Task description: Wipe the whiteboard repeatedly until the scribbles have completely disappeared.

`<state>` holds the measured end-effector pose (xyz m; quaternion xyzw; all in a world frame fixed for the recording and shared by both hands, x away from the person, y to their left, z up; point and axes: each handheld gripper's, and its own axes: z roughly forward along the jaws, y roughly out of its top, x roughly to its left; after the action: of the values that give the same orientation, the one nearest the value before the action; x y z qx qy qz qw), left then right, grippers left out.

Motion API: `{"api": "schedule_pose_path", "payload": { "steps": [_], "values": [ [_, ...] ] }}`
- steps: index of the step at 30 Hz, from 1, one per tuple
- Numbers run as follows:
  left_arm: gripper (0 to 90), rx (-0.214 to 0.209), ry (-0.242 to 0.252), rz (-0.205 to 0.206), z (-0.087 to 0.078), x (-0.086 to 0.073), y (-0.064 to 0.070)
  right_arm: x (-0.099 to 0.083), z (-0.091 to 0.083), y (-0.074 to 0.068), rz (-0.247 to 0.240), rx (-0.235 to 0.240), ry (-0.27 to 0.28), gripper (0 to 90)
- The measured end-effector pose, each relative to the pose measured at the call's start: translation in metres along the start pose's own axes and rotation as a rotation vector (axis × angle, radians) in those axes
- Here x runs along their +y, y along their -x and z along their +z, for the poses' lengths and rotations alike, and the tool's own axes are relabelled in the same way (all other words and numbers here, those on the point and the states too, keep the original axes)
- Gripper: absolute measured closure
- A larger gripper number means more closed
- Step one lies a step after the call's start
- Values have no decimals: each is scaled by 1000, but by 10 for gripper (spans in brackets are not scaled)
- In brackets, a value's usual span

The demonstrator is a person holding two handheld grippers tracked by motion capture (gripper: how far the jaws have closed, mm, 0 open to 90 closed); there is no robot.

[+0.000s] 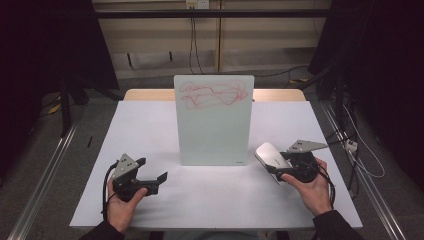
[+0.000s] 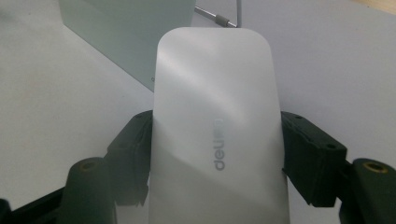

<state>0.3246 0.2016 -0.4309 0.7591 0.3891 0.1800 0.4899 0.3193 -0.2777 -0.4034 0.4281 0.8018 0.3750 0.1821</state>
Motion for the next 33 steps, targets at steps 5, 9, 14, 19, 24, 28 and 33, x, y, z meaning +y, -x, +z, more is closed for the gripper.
{"api": "schedule_pose_path", "payload": {
  "steps": [5, 9, 14, 19, 24, 28, 33],
  "values": [
    [64, -3, 5, -8, -1, 0, -2, 3, 0, -2, -3, 0, 22, 315],
    [64, -3, 2, -4, -2, 0, -2, 5, 1, -7, -13, 2, 40, 315],
    [64, -1, 0, 0, -2, 0, -1, 7, 1, -10, -25, -15, 64, 315],
    [64, 1, 1, -6, -2, 0, 0, 12, -2, -13, -38, -25, 105, 314],
    [64, -4, 0, -6, -3, 0, 0, 24, -6, -20, -63, -44, 170, 315],
    [64, -5, 1, -8, -3, 0, 0, 37, -8, -25, -85, -53, 208, 315],
    [64, -7, 2, -5, -3, 0, -1, 51, -7, -30, -112, -74, 248, 315]
  ]
}}
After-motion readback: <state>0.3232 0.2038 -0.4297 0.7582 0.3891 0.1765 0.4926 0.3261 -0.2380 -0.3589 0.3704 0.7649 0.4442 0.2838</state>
